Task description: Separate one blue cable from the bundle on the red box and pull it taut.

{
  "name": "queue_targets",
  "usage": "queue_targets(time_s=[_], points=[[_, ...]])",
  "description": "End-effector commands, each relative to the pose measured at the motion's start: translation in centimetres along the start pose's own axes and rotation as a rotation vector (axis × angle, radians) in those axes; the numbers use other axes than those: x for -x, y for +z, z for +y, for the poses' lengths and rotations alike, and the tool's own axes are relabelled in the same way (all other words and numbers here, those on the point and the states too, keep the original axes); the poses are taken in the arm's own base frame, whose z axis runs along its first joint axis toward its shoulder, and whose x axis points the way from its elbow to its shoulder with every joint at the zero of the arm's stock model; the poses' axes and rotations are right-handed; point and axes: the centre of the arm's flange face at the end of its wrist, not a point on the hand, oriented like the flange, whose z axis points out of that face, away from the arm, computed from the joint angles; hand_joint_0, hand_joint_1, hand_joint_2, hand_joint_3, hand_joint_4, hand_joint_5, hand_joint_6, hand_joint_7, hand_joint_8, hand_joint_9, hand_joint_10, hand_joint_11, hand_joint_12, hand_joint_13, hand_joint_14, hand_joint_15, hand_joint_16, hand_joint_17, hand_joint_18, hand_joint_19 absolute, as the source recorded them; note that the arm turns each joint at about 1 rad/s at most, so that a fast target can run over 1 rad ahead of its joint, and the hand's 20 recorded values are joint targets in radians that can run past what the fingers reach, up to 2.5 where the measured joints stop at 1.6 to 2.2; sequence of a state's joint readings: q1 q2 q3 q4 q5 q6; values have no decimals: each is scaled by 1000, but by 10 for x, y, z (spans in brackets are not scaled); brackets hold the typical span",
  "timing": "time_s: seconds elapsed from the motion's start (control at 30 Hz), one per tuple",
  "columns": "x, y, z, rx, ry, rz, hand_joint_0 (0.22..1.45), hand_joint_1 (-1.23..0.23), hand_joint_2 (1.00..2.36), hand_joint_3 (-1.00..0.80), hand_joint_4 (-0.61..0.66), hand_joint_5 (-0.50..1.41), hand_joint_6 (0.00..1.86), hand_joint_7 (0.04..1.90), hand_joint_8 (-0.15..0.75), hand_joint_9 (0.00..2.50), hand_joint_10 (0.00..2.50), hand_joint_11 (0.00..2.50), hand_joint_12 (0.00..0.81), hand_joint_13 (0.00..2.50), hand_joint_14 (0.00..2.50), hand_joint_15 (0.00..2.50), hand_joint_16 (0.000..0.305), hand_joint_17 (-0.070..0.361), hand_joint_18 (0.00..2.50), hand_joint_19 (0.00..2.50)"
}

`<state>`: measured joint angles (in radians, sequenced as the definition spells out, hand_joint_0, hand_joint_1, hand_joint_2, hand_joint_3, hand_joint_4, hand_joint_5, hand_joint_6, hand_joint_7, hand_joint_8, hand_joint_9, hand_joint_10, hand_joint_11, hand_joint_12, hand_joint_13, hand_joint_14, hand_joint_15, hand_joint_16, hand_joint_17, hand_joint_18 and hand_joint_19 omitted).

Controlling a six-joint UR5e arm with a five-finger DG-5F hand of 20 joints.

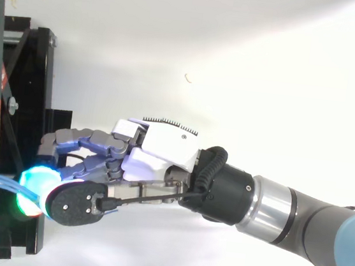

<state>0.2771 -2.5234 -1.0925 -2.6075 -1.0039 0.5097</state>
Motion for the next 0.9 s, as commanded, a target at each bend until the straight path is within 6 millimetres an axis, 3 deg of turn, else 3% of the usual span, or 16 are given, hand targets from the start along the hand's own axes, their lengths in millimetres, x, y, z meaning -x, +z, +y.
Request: queue_targets(time_s=[0.0,0.4,0.6,0.87], points=[[-1,0,0,-2,-1,2,516,-641,1000,-500,241,-123,502,1242,335,724,9,384,386,500,6,211,53,119,603,476],[-6,3,13,-6,13,-4,573,-700,1000,-500,201,-118,501,1328,324,723,12,381,369,504,7,216,50,112,596,483],[-8,0,23,-31,-5,-18,615,-730,1008,-397,187,-115,500,1396,320,725,10,393,366,506,7,213,49,110,595,477],[-10,-2,34,-47,-17,-29,654,-768,1013,-308,187,-144,639,1230,320,724,12,398,364,518,7,215,49,110,602,467]])
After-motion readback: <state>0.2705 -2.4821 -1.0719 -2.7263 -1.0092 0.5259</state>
